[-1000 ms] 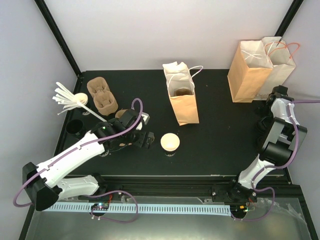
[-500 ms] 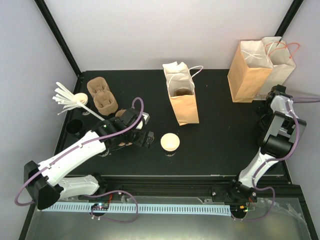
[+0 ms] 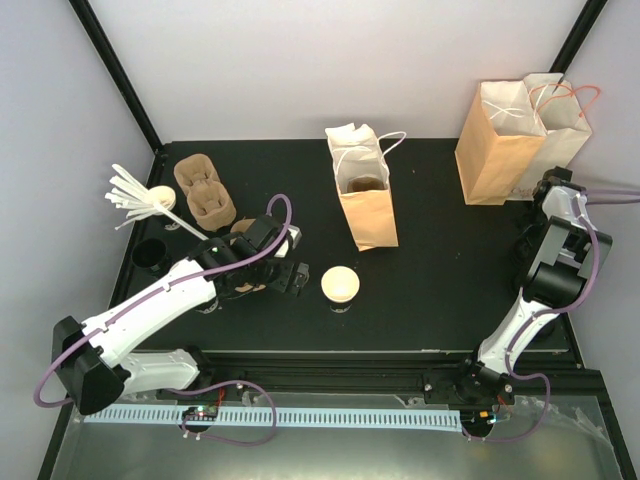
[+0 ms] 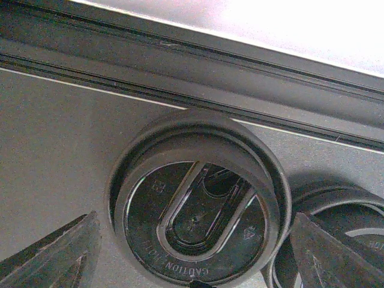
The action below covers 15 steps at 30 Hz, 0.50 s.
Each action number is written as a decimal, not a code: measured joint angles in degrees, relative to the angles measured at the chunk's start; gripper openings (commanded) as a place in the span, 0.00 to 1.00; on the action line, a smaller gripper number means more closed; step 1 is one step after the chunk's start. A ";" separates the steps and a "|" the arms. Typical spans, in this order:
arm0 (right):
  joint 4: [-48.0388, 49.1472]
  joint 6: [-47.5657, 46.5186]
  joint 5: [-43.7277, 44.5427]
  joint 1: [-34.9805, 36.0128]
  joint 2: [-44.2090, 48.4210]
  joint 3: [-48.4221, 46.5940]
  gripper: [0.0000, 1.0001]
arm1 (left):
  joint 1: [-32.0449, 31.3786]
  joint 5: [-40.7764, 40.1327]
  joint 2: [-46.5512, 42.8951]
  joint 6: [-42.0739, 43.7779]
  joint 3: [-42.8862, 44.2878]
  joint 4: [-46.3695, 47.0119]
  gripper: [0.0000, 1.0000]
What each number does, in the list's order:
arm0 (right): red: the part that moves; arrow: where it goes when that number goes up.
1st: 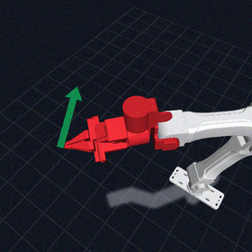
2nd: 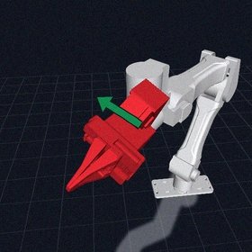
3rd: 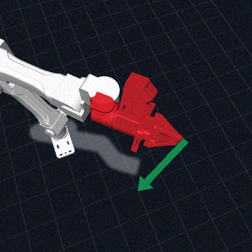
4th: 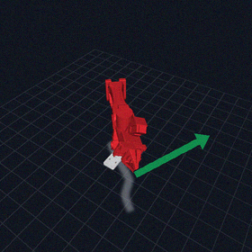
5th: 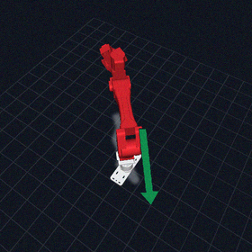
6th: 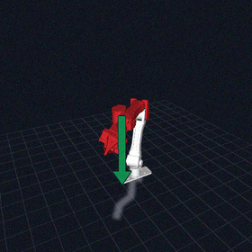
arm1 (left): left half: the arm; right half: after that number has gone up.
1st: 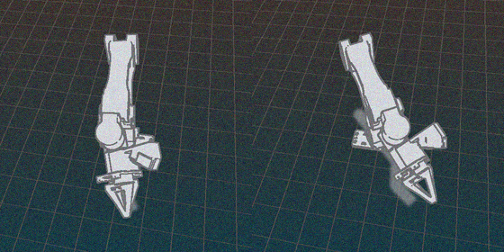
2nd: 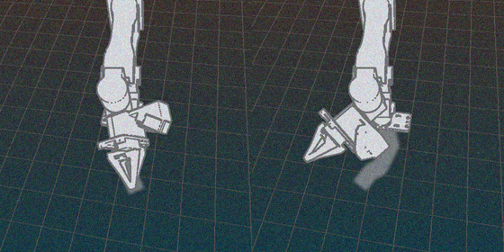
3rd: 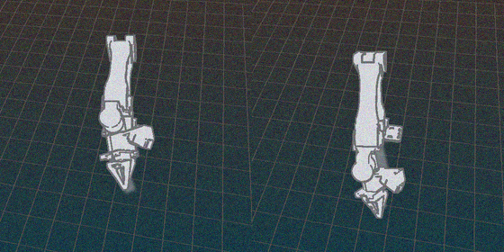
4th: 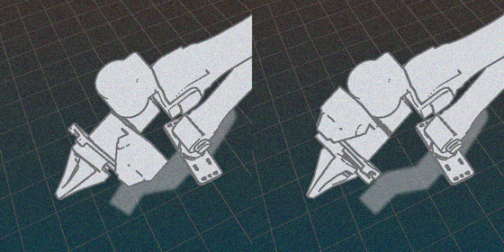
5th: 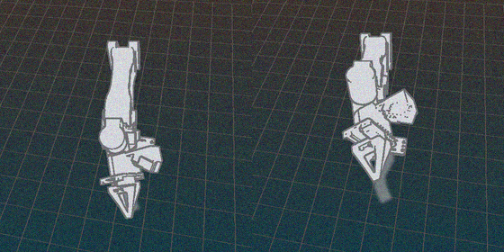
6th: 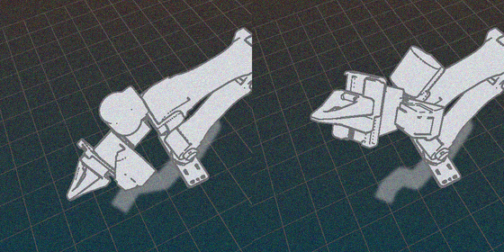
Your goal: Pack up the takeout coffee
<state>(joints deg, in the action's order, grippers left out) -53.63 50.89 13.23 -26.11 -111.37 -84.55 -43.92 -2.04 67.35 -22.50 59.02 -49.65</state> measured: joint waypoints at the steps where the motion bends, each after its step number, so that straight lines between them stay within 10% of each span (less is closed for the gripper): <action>1: -0.09 0.11 0.17 0.00 -0.13 -0.13 0.87 | 0.00 0.00 0.13 0.02 0.00 0.00 0.99; 15: -1.03 0.68 1.33 0.00 -1.53 -0.83 0.85 | 0.37 0.22 0.92 0.66 0.11 0.00 0.99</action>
<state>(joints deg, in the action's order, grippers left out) -54.65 51.57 14.57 -26.11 -112.90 -85.38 -43.55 -1.83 68.27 -21.85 59.13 -49.65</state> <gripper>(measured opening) 0.825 0.988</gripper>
